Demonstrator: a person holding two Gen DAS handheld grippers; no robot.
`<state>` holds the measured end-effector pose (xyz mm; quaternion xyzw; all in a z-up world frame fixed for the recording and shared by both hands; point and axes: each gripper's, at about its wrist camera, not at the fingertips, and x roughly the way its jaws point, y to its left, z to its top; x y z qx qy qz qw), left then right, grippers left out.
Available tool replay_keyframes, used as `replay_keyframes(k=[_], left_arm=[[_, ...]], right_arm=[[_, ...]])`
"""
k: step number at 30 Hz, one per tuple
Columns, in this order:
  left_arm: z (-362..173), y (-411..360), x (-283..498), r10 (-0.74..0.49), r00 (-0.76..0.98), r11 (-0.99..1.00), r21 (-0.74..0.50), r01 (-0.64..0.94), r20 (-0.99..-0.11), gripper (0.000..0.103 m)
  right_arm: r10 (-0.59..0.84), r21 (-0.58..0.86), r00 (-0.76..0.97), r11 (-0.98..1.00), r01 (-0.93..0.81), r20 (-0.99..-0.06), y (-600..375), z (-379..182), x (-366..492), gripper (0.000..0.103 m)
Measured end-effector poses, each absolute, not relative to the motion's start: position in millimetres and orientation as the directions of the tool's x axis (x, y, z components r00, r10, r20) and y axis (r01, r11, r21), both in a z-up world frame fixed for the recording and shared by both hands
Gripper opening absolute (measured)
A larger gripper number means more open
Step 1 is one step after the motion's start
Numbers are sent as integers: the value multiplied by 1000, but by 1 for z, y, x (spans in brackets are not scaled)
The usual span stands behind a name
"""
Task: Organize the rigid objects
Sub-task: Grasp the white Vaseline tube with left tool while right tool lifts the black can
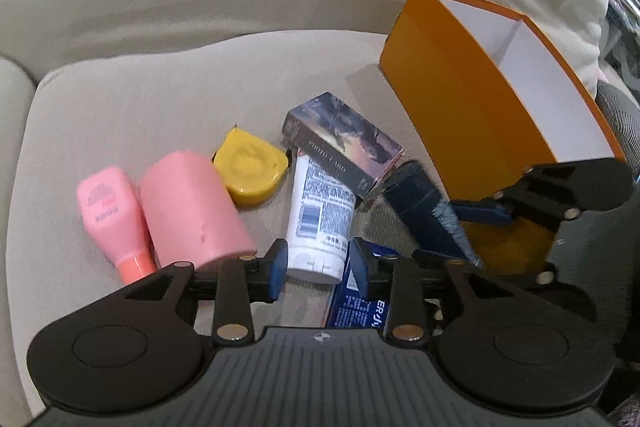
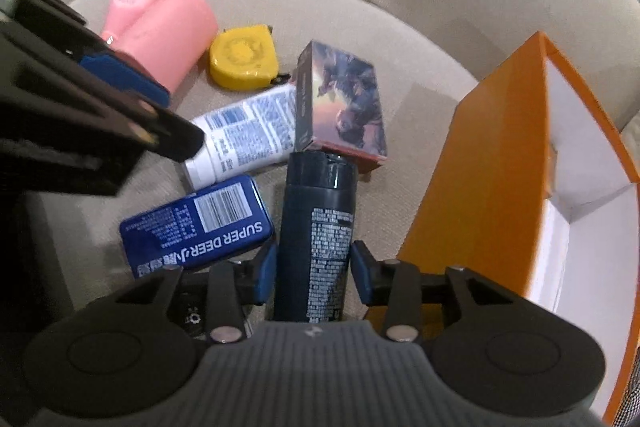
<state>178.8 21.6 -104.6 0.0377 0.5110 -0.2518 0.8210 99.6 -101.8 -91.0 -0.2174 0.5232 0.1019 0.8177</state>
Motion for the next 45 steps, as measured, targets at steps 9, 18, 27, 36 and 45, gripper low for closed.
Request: replay_keyframes(k=[9,18,27,36,45], left_arm=[[-110,-3,201,-333,295,840,-141,523,-895,52],[-127,-31,223,-272,263,824,-82,561,-926,54],[-148,-44,223,-219,268,807,-20,590,-938,55],[-132,-23,206,-242,289,856,-64,513,-926,53],[-74,1,169,-280,396,901,-98,422,-874,52]], right_arm=[[33,-145,505,940,-308,-862,-125,-37,98,39],[45,-104,548,966,-238,-835,-141,-20,112,38],[66,-71,550,972,-225,-832,-155,-23,118,38],[91,-39,560,976,-216,-824,-162,-20,116,38],[128,-3,617,978,-206,-777,-165,11,97,38]])
